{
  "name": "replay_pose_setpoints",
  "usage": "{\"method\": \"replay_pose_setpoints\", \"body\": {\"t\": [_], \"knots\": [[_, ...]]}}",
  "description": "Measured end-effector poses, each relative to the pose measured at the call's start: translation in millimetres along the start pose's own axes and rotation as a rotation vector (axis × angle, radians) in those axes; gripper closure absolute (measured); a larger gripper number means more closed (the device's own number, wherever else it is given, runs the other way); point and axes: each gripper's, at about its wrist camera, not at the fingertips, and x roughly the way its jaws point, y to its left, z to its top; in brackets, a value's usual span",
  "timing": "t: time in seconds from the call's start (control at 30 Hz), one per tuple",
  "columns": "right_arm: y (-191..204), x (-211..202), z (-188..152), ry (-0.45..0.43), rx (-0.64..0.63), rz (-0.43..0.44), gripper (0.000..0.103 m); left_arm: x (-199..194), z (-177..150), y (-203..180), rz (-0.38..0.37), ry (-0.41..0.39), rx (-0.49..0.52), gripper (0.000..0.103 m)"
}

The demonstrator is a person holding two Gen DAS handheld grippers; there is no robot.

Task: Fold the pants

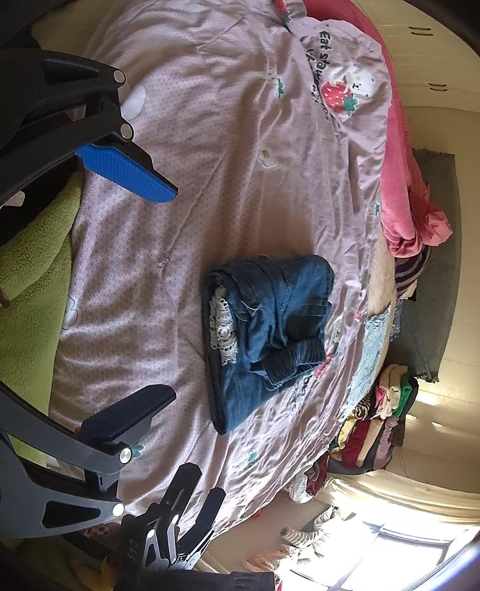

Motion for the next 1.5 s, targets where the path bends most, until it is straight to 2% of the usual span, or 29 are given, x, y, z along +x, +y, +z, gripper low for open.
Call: {"method": "replay_pose_setpoints", "body": {"t": [1.5], "knots": [[6.8, 2.1, 0.6, 0.001, -0.004, -0.008, 0.009, 0.1, -3.5, 5.8, 0.025, 0.021, -0.034, 0.004]]}}
